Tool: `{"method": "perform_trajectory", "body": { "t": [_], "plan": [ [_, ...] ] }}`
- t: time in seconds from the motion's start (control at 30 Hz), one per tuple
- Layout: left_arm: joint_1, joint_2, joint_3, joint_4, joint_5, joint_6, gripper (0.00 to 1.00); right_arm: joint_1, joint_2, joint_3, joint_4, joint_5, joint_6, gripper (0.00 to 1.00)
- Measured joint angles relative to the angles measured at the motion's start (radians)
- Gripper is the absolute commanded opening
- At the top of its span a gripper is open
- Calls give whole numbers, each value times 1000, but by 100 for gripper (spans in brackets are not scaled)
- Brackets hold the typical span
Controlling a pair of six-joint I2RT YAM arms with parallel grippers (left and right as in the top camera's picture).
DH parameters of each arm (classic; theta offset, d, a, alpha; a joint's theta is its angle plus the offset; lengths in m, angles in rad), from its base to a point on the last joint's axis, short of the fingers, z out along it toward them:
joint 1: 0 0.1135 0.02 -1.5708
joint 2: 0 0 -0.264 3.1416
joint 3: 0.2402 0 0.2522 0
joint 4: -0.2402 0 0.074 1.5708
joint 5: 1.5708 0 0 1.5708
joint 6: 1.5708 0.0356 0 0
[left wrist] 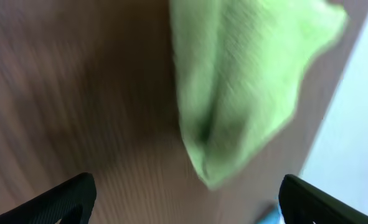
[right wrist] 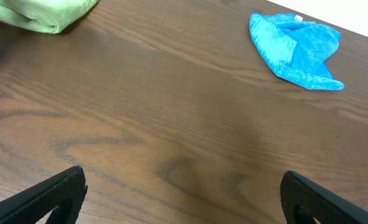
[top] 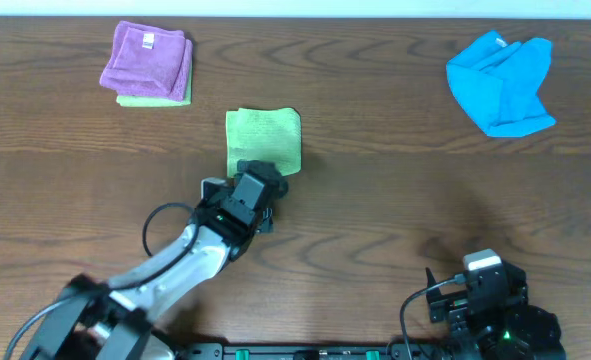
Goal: Fold the cloth
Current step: 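Grasp the folded green square with the left gripper and lift it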
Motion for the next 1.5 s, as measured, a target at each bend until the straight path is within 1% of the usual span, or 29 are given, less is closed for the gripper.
{"method": "perform_trajectory", "body": {
  "t": [0.2,0.5,0.53,0.57,0.6,0.63,0.67,0.7,0.8,1.07,1.23,1.33,1.4,1.5],
  "plan": [
    [-1,100,11,56,-81,-53,95,0,0,0,0,0,0,99],
    [1,254,169,66,-138,-60,95,0,0,0,0,0,0,99],
    [2,271,188,67,-141,-60,96,0,0,0,0,0,0,99],
    [5,290,210,69,-142,-60,90,0,0,0,0,0,0,99],
    [7,301,224,70,-144,-60,79,0,0,0,0,0,0,99],
    [12,319,238,69,-141,-60,56,0,0,0,0,0,0,99],
    [14,337,249,71,-144,-60,19,0,0,0,0,0,0,99],
    [19,348,258,65,-140,-60,6,0,0,0,0,0,0,99],
    [32,386,258,54,-142,-60,6,0,0,0,0,0,0,99],
    [38,386,258,68,-143,-61,6,0,0,0,0,0,0,99],
    [40,377,300,64,-191,-46,6,0,0,0,0,0,0,99],
    [51,343,354,61,-227,2,6,0,0,0,0,0,0,99],
    [72,285,398,60,-251,50,6,0,0,0,0,0,0,99],
    [111,201,436,51,-274,84,6,0,0,0,0,0,0,99]
  ]
}}
